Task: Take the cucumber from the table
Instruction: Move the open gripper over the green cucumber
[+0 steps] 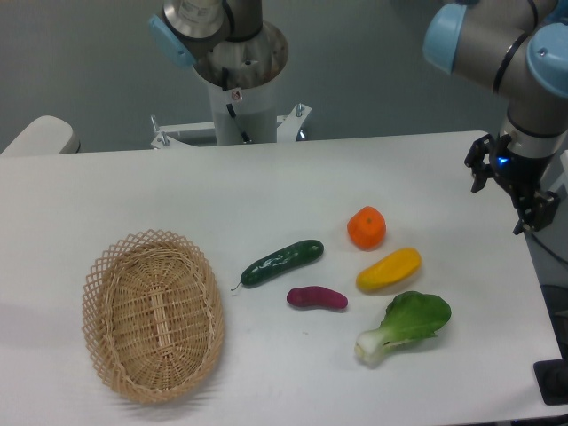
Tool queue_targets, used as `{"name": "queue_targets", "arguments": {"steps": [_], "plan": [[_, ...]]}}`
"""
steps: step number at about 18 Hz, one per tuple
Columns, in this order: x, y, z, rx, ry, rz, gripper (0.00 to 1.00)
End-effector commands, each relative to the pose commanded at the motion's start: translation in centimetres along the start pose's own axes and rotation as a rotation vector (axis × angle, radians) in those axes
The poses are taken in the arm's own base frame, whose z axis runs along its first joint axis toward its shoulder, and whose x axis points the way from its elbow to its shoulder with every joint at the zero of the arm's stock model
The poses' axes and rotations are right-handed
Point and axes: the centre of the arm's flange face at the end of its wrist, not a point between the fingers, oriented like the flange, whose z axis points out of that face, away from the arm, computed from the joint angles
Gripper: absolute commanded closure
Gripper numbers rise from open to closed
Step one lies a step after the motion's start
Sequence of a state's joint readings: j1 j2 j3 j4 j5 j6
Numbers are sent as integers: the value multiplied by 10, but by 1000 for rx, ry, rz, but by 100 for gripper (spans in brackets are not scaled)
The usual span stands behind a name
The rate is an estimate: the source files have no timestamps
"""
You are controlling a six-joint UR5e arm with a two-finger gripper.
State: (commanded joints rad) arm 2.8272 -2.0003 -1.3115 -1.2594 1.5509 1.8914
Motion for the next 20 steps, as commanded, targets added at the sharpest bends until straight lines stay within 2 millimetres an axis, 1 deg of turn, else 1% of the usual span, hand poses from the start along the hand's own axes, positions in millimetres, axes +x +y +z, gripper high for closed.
{"name": "queue_targets", "arguments": {"steps": [1,4,5,7,8,11,13,16,18,20], "plan": [[1,-5,2,5,2,-3,0],[4,-12,4,20,9,-46,0],[9,-19,9,27,21,-47,0],[20,-23,8,31,30,-66,0],[25,-31,12,35,41,-84,0],[36,-59,12,38,55,-152,0],[44,-85,18,43,73,-187,0],[60,-121,34,47,118,-253,0],[68,-149,44,44,136,-286,0],[80,-175,61,42,143,-319,0]]}}
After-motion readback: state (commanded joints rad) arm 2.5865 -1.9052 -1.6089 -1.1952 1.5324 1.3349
